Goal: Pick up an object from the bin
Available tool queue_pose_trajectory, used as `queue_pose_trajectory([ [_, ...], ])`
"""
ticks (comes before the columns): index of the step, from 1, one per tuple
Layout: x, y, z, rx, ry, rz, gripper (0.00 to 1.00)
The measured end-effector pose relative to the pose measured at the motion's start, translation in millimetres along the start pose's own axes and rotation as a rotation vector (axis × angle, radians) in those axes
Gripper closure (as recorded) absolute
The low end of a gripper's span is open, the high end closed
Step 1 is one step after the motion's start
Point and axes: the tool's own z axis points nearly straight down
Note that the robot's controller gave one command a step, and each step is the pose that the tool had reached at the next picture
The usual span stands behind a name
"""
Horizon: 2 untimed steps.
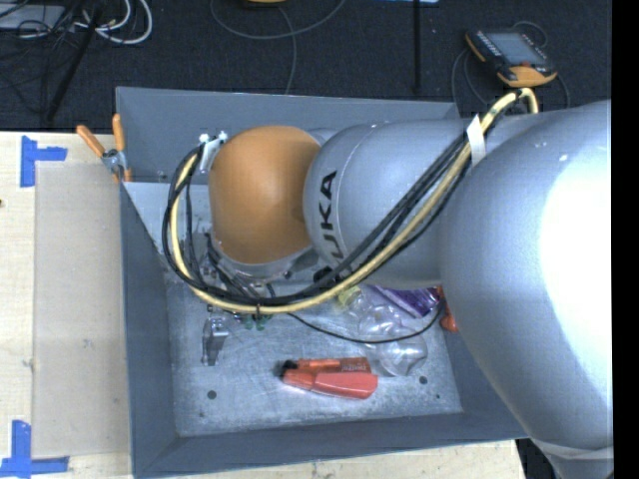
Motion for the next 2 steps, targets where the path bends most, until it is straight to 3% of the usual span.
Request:
queue_pose_trajectory([
  [1,-2.3,-1,-4,-0.002,-0.007,0.004,0.0],
  [2,-39.1,-30,50,-0.003,-0.017,-0.221,0.0],
])
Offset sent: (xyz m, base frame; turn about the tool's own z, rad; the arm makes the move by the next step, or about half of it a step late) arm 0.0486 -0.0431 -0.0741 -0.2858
